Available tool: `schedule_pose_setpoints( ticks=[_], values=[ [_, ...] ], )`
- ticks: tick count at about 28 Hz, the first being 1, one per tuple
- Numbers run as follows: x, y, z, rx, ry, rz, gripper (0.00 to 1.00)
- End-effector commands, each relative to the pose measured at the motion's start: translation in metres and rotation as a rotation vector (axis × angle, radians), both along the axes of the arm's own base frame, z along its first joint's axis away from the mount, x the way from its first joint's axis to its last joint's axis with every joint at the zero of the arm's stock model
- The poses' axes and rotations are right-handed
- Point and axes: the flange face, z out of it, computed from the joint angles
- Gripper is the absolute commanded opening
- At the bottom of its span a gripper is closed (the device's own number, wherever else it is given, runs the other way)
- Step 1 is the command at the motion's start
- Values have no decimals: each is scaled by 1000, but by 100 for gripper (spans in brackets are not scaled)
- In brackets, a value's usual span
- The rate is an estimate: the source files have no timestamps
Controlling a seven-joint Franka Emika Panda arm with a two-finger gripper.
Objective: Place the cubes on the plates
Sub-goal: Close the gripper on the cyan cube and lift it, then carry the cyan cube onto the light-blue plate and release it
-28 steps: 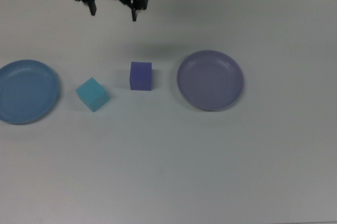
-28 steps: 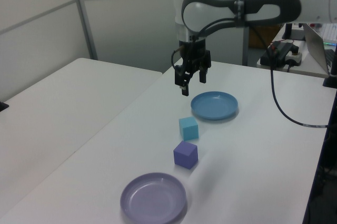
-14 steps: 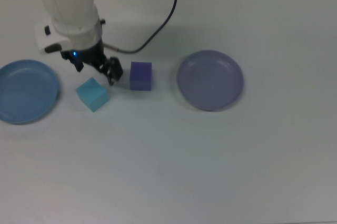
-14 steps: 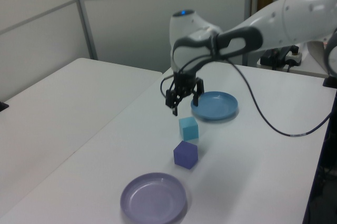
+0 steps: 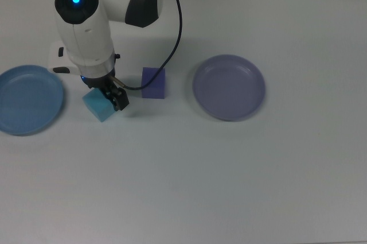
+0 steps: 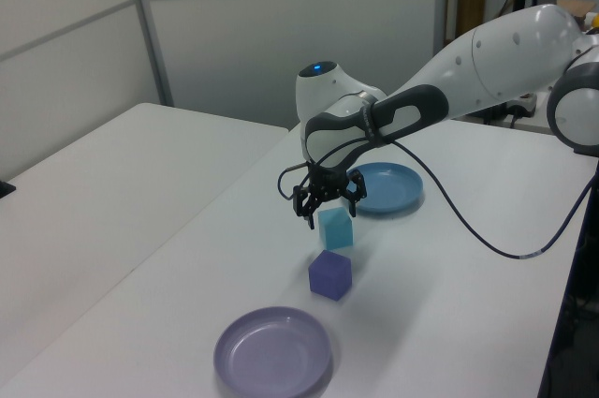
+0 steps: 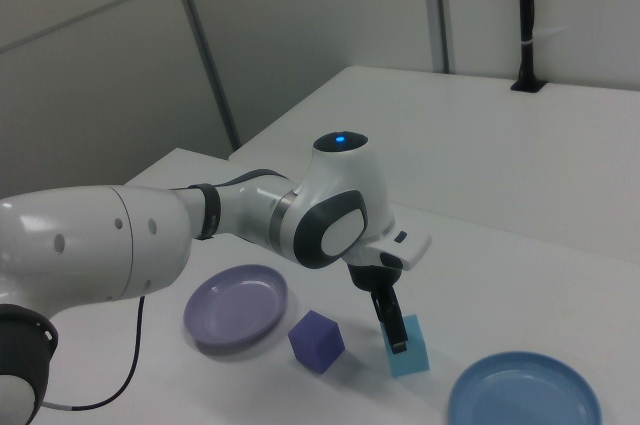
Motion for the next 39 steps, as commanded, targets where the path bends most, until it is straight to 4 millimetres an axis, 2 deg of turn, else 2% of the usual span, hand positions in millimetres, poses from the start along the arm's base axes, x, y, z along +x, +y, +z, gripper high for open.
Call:
schedule_pose_setpoints(
  ticks=[1,8,9,11,12,13,16,17,20,22,27,29,31,33,34,37,38,39],
  values=[
    [-7,-3,-2,-20,0,-23,100],
    [-5,-5,-26,-50,35,0,100],
    [-5,-5,-27,-51,36,1,96],
    [-6,-6,-29,-51,39,-1,81],
    [-5,-10,-29,-51,37,-5,67],
    [-5,-11,-28,-50,35,-4,56],
    [-4,-14,-26,-52,32,1,32],
    [-3,-18,-21,-53,24,8,20],
    [-1,-19,-17,-56,19,34,11],
    [-1,-18,-11,-57,16,69,9],
    [-10,-19,27,-64,24,234,10],
    [-15,-33,49,-73,26,320,10],
    [-19,-55,60,-81,25,364,10],
    [-26,-82,65,-91,36,392,12],
    [-31,-110,67,-104,49,420,15],
    [-38,-145,62,-122,71,487,15],
    [-39,-153,57,-125,79,515,15],
    [-41,-170,47,-126,87,559,15]
  ],
)
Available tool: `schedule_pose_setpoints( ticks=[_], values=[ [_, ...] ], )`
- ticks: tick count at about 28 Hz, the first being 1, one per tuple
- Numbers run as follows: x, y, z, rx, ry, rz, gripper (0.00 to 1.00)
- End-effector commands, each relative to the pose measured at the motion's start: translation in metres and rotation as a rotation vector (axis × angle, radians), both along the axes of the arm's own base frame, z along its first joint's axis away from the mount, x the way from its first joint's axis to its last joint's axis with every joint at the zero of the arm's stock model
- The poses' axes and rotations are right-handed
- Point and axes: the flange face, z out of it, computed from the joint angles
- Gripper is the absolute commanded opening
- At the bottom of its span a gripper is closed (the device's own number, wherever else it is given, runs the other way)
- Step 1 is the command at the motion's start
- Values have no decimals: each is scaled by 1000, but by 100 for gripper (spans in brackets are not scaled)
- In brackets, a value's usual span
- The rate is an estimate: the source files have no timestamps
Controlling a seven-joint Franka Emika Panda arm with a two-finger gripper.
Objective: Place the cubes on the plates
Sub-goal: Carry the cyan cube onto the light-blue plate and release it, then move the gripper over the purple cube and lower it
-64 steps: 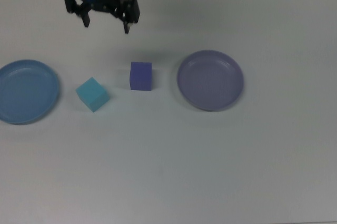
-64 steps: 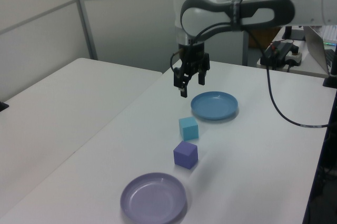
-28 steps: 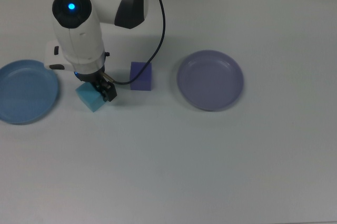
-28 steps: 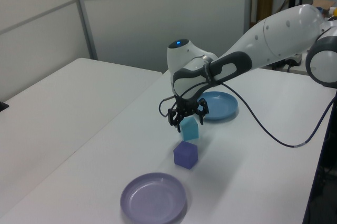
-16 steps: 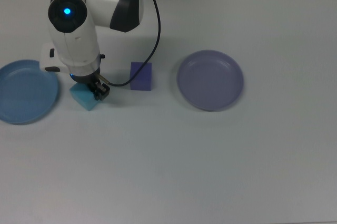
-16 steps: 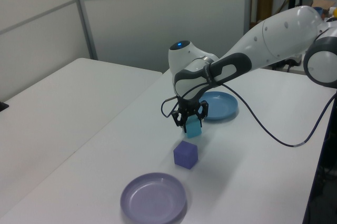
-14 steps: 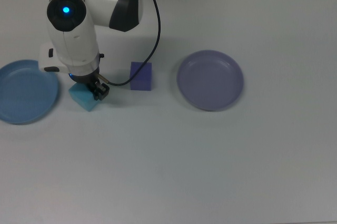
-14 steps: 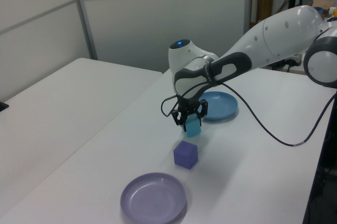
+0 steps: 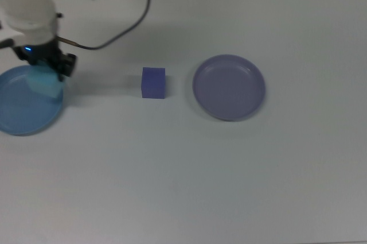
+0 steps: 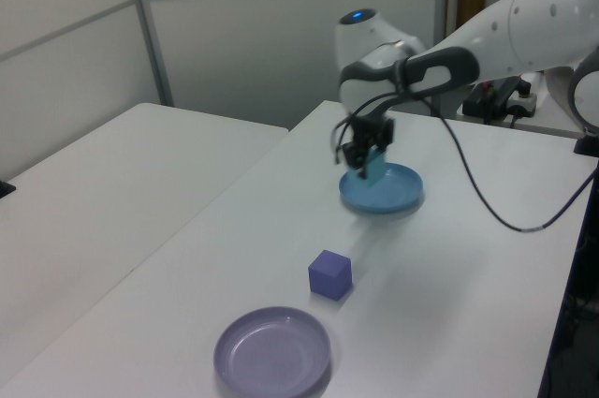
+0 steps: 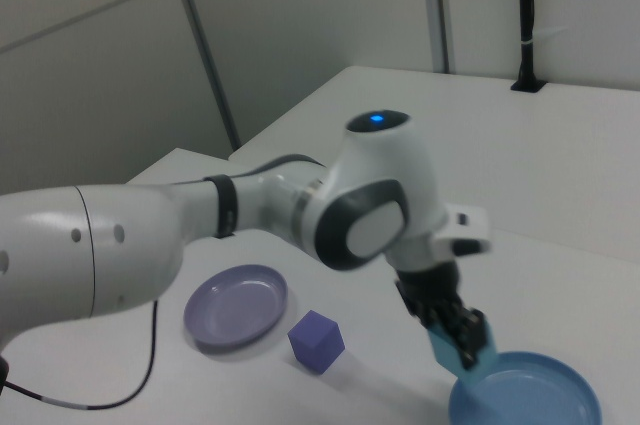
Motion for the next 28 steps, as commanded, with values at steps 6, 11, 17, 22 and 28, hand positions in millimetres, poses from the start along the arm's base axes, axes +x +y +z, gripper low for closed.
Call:
schedule_pose_setpoints(
  ticks=[6,11,17,22,28],
  values=[
    [-5,-76,-52,-45,31,169,15],
    [5,-82,-72,-59,-28,165,45],
    [5,-83,-69,-30,-51,147,100],
    [4,-85,-58,-29,-58,198,100],
    [3,-68,-23,18,-103,188,100]
  ],
)
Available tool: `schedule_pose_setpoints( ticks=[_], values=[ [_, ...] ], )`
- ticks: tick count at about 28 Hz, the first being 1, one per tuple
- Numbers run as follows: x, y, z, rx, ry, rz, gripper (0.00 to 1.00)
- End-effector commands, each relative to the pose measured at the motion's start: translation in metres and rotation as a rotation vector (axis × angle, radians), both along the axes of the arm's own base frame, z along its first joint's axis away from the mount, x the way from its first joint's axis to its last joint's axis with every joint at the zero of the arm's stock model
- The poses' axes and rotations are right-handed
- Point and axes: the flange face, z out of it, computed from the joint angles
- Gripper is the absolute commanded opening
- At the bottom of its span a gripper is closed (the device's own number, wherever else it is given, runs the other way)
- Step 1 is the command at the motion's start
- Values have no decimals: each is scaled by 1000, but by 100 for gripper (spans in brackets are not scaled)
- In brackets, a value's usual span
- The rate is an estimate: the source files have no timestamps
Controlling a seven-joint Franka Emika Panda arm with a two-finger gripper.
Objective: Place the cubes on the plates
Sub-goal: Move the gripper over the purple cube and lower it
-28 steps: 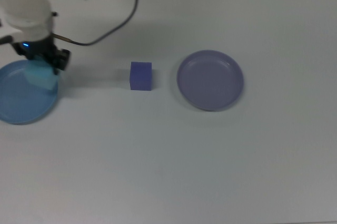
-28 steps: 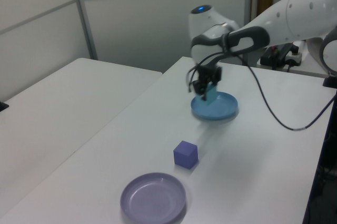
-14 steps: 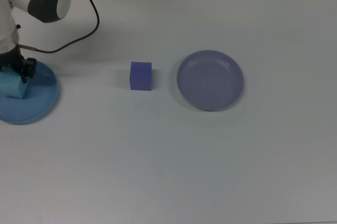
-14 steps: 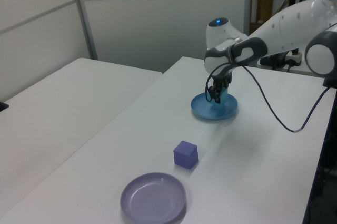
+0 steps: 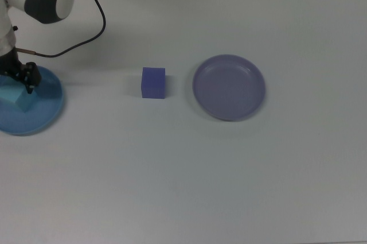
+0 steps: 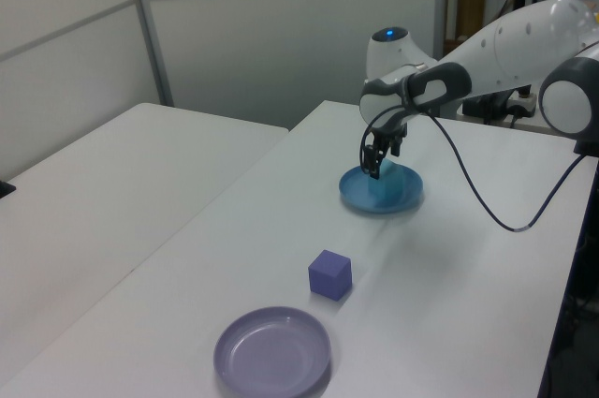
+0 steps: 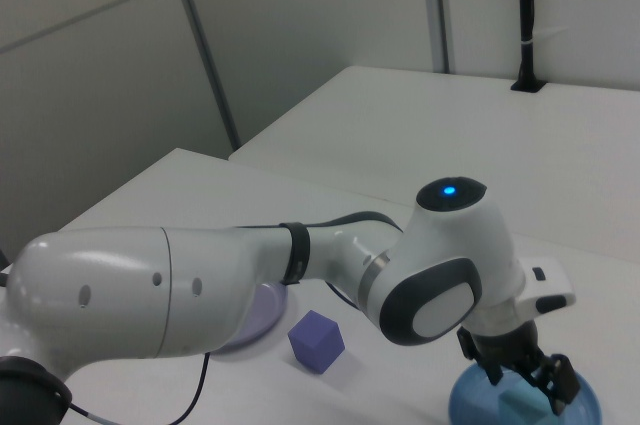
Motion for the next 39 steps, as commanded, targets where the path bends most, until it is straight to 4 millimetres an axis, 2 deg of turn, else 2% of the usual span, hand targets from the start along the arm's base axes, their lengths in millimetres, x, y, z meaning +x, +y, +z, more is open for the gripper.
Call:
schedule_pose_setpoints(
  ticks=[1,2,5,6,11,12,13,15,16,18,21,23,26,29,34,39],
  values=[
    [-7,19,34,49,-13,25,100],
    [-5,38,37,68,15,50,100],
    [-3,74,44,114,50,80,100],
    [-5,93,48,157,68,86,100],
    [-12,149,58,226,109,90,100],
    [-13,172,61,236,123,71,100],
    [-12,183,63,240,126,51,100],
    [-12,203,62,247,135,-1,100],
    [-14,223,57,247,146,-53,100],
    [-15,242,51,230,158,-85,100],
    [-20,260,35,179,181,-116,100],
    [-26,278,17,149,180,-142,100],
    [-34,291,-1,134,150,-165,100],
    [-44,295,-17,106,123,-149,100],
    [-47,307,-29,80,131,-108,100],
    [-47,304,-23,79,120,-106,100]
  ],
)
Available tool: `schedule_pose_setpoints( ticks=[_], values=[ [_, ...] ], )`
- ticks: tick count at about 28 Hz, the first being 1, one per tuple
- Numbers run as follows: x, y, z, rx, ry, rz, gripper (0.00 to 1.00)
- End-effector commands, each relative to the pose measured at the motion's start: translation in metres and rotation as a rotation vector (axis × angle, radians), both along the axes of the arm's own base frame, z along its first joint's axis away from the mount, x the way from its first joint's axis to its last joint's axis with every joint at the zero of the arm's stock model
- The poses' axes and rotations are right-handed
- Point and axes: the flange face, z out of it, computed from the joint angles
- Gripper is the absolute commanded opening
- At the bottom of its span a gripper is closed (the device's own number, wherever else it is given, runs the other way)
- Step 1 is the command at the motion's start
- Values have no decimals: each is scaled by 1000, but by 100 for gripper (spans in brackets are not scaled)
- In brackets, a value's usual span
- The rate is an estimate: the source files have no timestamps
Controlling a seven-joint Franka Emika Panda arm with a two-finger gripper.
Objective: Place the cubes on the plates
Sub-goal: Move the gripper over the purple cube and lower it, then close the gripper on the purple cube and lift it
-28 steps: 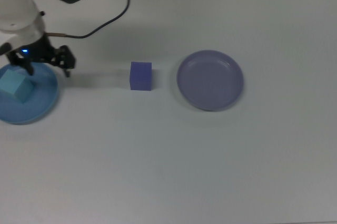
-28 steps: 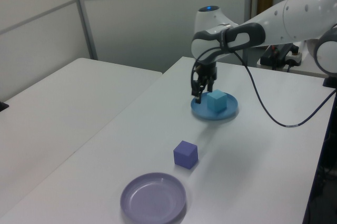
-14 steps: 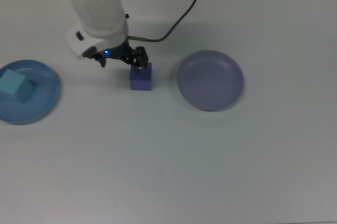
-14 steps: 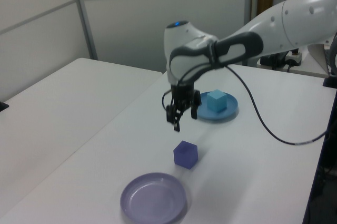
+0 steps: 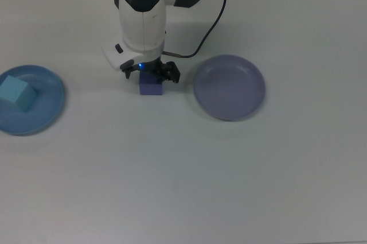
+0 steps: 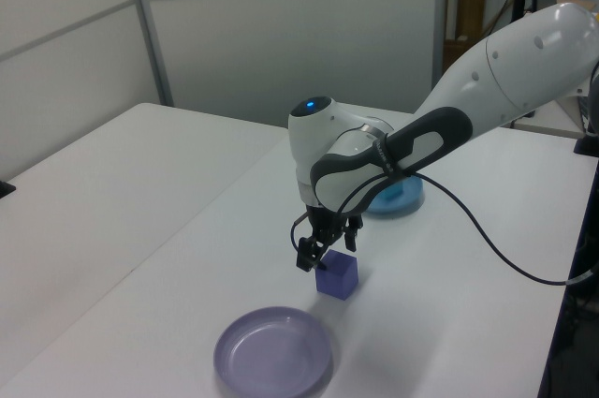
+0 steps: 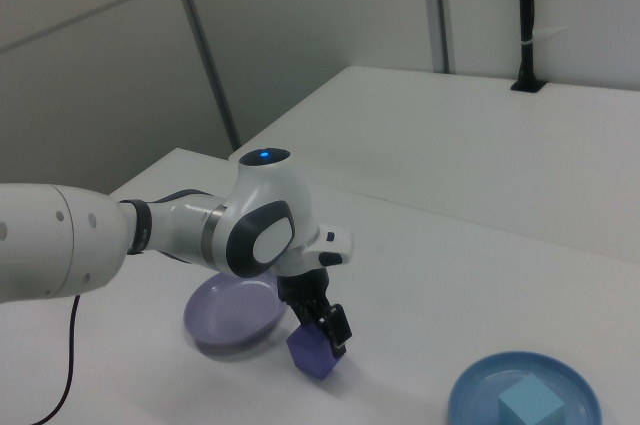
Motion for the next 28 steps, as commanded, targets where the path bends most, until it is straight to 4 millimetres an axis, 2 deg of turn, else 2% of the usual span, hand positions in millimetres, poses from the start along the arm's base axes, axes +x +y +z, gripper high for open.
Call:
schedule_pose_setpoints(
  ticks=[1,3,4,9,12,17,28],
  values=[
    [-12,-2,10,-20,-25,-1,100],
    [-12,-4,22,-20,-39,4,100],
    [-13,-11,34,-21,-53,9,100],
    [-18,-22,54,-2,-17,76,100],
    [-19,-18,52,15,-6,125,100],
    [-18,-7,22,25,43,168,100],
    [-14,-1,7,33,38,166,100]
  ],
)
